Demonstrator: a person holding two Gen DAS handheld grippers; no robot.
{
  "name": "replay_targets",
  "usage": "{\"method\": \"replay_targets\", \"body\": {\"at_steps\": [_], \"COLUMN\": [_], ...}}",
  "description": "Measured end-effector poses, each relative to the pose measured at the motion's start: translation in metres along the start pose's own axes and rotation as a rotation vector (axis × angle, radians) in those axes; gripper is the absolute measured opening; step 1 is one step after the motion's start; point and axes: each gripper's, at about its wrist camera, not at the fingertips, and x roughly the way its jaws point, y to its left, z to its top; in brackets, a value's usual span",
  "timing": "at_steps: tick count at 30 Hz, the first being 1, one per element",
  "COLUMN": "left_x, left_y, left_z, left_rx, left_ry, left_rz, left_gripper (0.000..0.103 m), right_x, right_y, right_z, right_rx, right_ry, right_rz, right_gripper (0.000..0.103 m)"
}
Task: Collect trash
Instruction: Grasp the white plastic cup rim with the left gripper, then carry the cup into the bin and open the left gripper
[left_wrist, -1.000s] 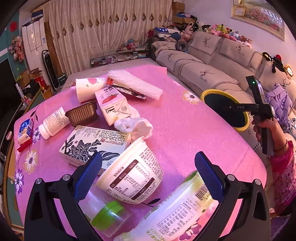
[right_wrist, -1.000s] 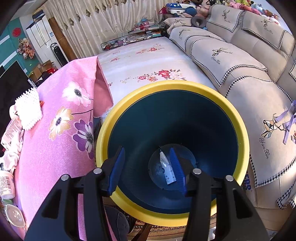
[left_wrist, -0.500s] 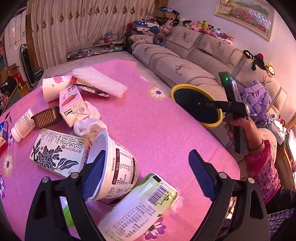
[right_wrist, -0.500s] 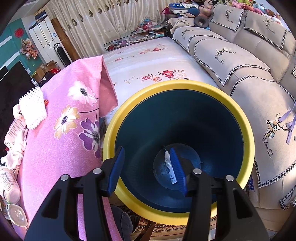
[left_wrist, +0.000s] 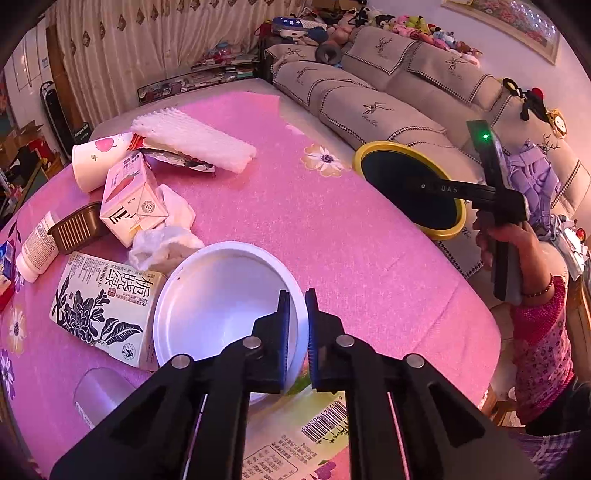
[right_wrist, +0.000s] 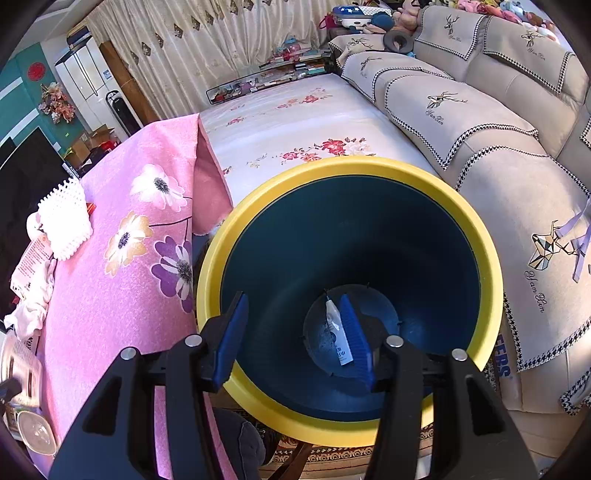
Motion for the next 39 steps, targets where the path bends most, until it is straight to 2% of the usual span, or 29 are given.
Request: {"method": "replay_targets", "body": {"at_steps": [4, 10, 18, 25, 32, 39], "left_x": [0.003, -0.006, 0.008, 0.063, 0.130, 0.187], "left_y": [-0.006, -0.025, -0.093, -0.153, -0.197, -0.222], "left_z": [0.007, 0.025, 0.073, 0.129, 0.157, 0.171], "left_rx": [0.033, 0.060, 0.175, 0.177, 0.116, 0.085], "left_ry": [-0.015, -0.066, -0.076, -0.002, 0.017, 0.039], "left_rz": [0.068, 0.041, -0.027, -0.116, -0.085, -0.020], "left_gripper": [0.007, 0.007, 0.007, 0.007, 0.007, 0.007], "right_x": [-0.006, -0.022, -0.070, -0.109, -0.133, -0.133], "right_y": [0.000, -0.004, -0.032, -0.065, -0.094, -0.114], "right_z": [-0.001, -0.004, -0.009, -0.021, -0.029, -0.033], "right_rx": [-0.002, -0.001, 0.031, 0.067, 0.087, 0.109], "right_ry": [-0.015, -0.053, -0.169, -0.241, -0.274, -0.269], "right_rz": [0.007, 0.012, -0.026, -0.071, -0.089, -0.087], "right_gripper": [0.050, 0.050, 0.050, 0.050, 0.051, 0.051]}}
